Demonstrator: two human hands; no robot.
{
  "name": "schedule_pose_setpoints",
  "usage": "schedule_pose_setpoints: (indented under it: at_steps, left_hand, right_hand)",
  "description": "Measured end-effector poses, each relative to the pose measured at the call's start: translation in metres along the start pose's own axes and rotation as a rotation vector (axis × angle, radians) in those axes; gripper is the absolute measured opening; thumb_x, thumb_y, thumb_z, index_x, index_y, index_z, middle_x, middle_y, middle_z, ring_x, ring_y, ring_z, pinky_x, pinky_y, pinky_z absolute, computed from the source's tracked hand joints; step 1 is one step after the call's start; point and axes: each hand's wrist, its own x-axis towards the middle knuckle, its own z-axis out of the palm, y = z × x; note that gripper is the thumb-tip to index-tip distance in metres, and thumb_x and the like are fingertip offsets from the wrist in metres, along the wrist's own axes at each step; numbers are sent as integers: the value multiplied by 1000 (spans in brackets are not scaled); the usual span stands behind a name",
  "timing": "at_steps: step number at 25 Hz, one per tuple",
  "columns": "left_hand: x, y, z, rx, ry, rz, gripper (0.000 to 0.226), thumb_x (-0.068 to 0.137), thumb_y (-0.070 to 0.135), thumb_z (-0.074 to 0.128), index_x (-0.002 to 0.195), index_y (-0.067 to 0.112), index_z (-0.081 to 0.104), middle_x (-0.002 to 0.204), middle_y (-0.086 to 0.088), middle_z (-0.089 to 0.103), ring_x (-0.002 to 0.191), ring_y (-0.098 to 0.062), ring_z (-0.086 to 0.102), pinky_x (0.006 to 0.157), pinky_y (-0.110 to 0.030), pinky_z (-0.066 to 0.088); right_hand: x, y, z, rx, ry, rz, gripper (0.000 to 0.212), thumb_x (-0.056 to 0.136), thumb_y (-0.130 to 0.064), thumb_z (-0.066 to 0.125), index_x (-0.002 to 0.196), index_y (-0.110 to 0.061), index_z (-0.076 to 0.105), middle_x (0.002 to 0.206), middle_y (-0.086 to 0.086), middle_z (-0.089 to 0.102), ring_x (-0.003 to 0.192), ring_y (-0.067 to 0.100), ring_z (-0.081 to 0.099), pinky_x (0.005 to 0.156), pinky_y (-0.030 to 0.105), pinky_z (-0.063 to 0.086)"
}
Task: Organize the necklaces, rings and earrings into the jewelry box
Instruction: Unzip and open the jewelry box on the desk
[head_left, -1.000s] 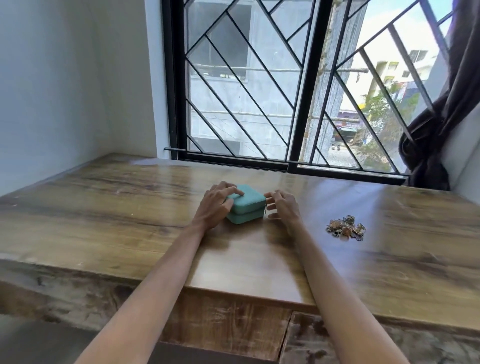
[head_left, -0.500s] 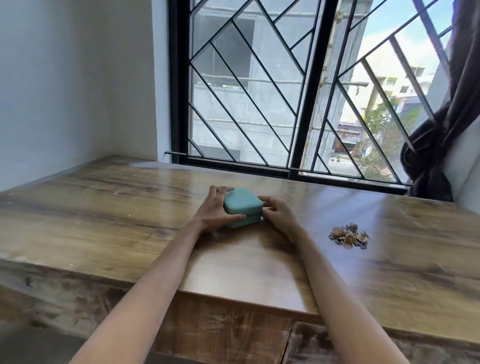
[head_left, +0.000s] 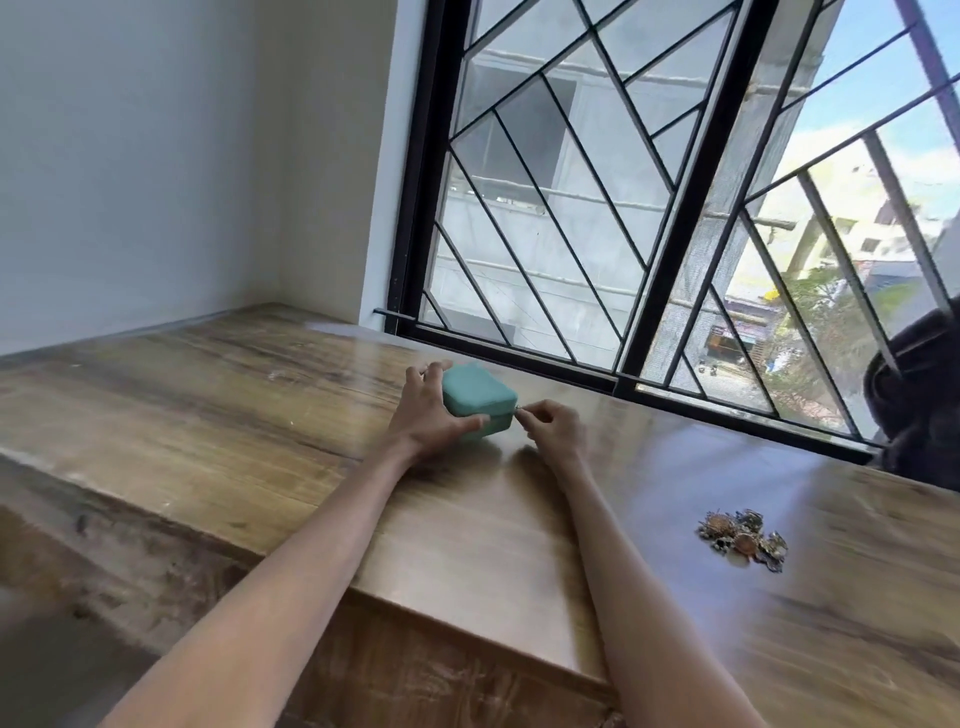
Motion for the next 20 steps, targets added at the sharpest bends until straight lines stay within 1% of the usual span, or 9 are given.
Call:
schedule_pose_setpoints:
  at_steps: [2, 4, 6, 8, 10, 14, 18, 19, 20]
  left_hand:
    - [2, -3, 1, 23, -2, -7, 90, 64, 42, 81, 137, 17, 34, 130, -13, 32, 122, -28, 41, 108, -37, 37]
    - [2, -5, 3, 51, -20, -13, 88, 64, 45, 80, 136, 19, 36, 130, -13, 31, 124, -28, 38, 109, -38, 34]
    - [0, -4, 4, 93, -40, -16, 85, 65, 48, 78, 135, 20, 38, 130, -13, 29, 127, -28, 33, 112, -37, 31]
    - [0, -5, 4, 118, -51, -28, 83, 66, 51, 76, 134, 21, 40, 129, -13, 28, 128, -29, 31, 113, -37, 29]
    - [0, -4, 3, 150, -67, -23, 82, 66, 55, 75, 133, 23, 41, 128, -13, 28, 127, -30, 32, 112, -38, 29]
    - [-4, -1, 3, 209, -79, -30, 81, 68, 68, 65, 132, 24, 41, 126, -14, 29, 124, -32, 34, 109, -40, 31]
    - [-9, 3, 1, 133, -84, -2, 104, 59, 93, 17, 129, 23, 49, 127, -15, 30, 127, -28, 30, 112, -41, 25]
    - [-9, 1, 1, 116, -89, 29, 98, 65, 89, 19, 127, 22, 53, 128, -15, 32, 129, -28, 28, 114, -41, 23]
    - [-12, 4, -1, 158, -129, 55, 78, 76, 78, 34, 126, 22, 55, 129, -14, 33, 130, -27, 29, 115, -40, 22]
  right_hand:
    - [-2, -2, -2, -105, 14, -36, 9, 80, -19, 70, 83, -11, 72, 71, -4, 64, 69, 11, 59, 66, 24, 43]
    - [-5, -3, -4, -172, -2, -50, 6, 77, -16, 69, 81, -13, 73, 71, -3, 67, 69, 11, 60, 65, 24, 43]
    - [-8, -2, -9, -130, -86, -29, 5, 76, -14, 69, 73, -18, 71, 69, 0, 70, 63, 11, 63, 63, 25, 48]
    - [-15, -4, -11, -38, -220, -25, 14, 77, -9, 69, 68, -20, 68, 66, 3, 69, 55, 9, 60, 56, 24, 47]
    - [-21, -10, -8, -19, -276, -65, 12, 76, -10, 68, 68, -19, 68, 68, 9, 69, 54, 9, 57, 53, 23, 44]
    - [-30, -13, 3, -46, -255, -110, 9, 73, -22, 68, 65, -25, 66, 67, 4, 70, 60, 11, 60, 61, 36, 50]
    - [-31, -7, -5, -75, -143, -48, 18, 72, -16, 68, 62, -31, 63, 65, -2, 67, 63, 14, 61, 68, 45, 56]
    - [-31, -5, -10, -80, -97, -22, 18, 73, -15, 68, 63, -29, 65, 67, 0, 69, 64, 15, 61, 69, 45, 56]
    - [-31, -4, -14, -85, -51, 8, 13, 74, -15, 67, 67, -26, 68, 70, 3, 70, 65, 15, 61, 70, 44, 56]
